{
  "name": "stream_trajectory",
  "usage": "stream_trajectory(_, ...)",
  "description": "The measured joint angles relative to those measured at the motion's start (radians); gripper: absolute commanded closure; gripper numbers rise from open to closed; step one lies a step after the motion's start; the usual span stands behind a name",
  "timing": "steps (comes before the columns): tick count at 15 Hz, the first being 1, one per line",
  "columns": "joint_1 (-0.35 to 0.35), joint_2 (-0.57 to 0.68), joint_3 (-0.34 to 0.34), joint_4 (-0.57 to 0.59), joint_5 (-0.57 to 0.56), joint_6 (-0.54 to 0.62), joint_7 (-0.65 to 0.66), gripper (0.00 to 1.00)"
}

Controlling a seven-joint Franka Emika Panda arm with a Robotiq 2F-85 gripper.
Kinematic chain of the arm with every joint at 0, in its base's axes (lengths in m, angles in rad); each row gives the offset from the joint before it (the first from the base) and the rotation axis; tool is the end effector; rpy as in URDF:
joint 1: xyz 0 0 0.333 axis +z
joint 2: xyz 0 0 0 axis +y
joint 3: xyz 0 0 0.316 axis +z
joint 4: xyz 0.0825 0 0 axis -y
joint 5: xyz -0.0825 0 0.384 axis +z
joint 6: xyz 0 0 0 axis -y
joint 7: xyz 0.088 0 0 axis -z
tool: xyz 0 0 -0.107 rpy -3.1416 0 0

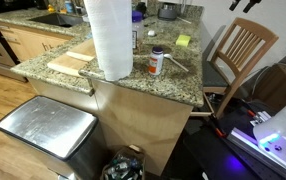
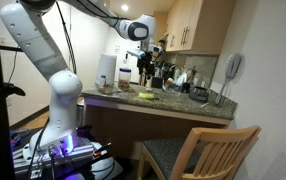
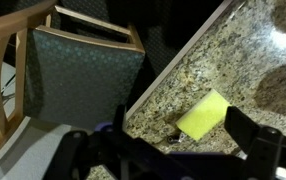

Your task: Pick up the sponge from the countertop and move it to the left

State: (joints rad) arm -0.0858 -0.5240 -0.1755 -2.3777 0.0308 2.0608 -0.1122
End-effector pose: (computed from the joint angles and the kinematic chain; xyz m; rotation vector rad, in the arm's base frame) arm 0.3992 -0.1130 0.5299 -3.0365 0.2228 -0.3317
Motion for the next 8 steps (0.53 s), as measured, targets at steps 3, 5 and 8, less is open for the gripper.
stream_trajectory(3,-0.001,0.024,0.014,-0.001,-0.031,-0.008,0.021,0.00)
stream_trajectory(5,0.006,0.082,0.056,0.000,-0.023,-0.012,0.087,0.00)
stream_trajectory(8,0.065,0.220,0.118,0.040,0.110,-0.008,0.199,0.00)
